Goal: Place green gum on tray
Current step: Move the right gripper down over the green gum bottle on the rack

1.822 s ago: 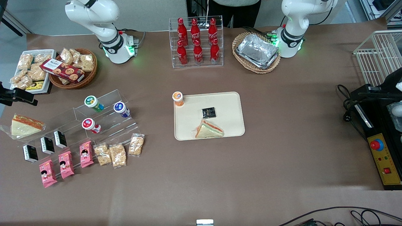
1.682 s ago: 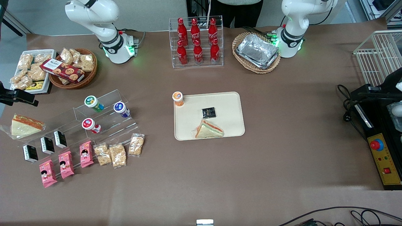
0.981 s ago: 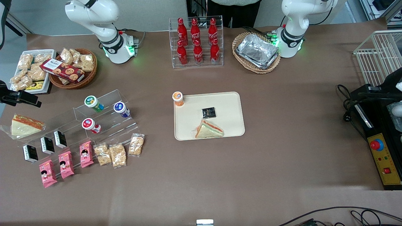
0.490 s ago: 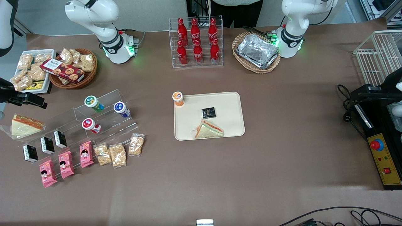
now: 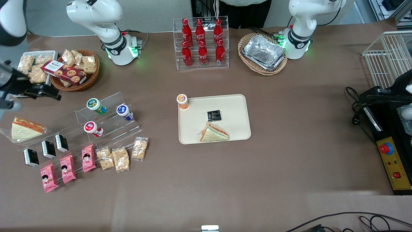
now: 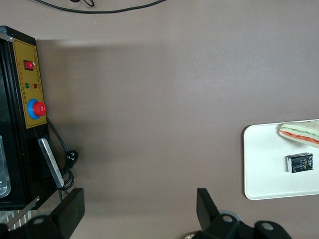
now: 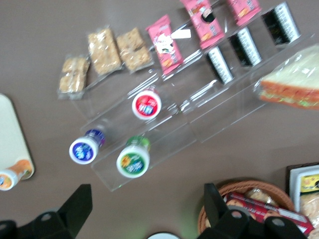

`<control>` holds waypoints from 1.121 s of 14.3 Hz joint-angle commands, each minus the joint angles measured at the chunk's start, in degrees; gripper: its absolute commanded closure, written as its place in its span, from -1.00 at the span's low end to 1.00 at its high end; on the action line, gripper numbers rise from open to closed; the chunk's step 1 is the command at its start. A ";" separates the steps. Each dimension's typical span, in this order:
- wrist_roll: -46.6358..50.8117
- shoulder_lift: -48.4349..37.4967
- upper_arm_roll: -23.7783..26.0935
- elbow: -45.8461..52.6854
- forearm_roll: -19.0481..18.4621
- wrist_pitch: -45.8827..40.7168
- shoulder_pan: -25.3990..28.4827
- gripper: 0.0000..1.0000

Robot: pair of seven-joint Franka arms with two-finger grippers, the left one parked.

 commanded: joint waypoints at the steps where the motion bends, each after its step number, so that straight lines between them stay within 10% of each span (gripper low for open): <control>1: 6.39 -10.53 1.17 -10.54 1.30 2.78 4.42 -1.00; 16: 2.01 -9.69 0.30 -35.16 0.59 32.65 2.77 -1.00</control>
